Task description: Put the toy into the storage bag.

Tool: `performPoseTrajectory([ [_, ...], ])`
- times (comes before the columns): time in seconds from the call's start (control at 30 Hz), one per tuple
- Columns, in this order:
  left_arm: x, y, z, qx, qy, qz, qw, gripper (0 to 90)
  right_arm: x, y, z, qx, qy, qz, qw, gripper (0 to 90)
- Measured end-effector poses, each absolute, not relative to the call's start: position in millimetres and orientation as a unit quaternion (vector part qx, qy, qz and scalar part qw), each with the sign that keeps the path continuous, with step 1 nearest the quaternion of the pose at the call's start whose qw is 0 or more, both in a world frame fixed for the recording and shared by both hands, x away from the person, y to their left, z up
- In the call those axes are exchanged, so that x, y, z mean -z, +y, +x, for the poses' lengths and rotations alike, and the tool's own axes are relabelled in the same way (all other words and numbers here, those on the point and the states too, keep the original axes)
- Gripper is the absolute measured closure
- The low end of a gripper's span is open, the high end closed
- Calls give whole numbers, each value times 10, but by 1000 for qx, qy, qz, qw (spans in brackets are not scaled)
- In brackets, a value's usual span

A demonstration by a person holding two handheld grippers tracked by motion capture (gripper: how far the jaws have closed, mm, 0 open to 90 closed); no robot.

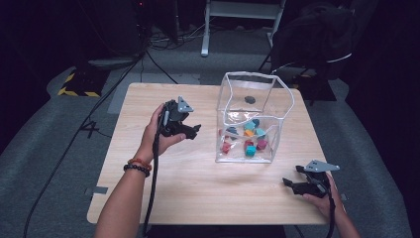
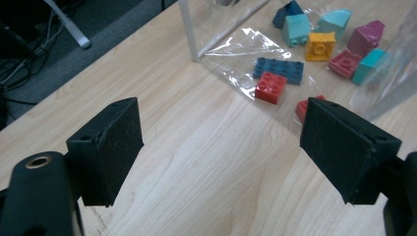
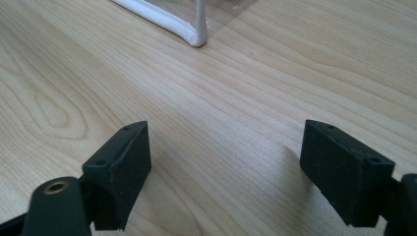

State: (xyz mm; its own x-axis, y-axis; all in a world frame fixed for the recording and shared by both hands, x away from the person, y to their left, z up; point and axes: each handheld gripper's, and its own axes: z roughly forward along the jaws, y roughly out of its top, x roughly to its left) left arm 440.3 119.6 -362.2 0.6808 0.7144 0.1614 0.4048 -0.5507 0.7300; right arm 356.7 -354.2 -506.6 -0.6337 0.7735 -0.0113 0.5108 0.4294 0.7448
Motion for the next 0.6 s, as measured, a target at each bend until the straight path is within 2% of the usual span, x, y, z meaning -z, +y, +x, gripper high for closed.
performPoseTrajectory([
  [0.6, 3880, 1354, 4149, -223, 321, 865, 316, 163, 5066, -3542, 3568, -366, 826, 388, 179, 197],
])
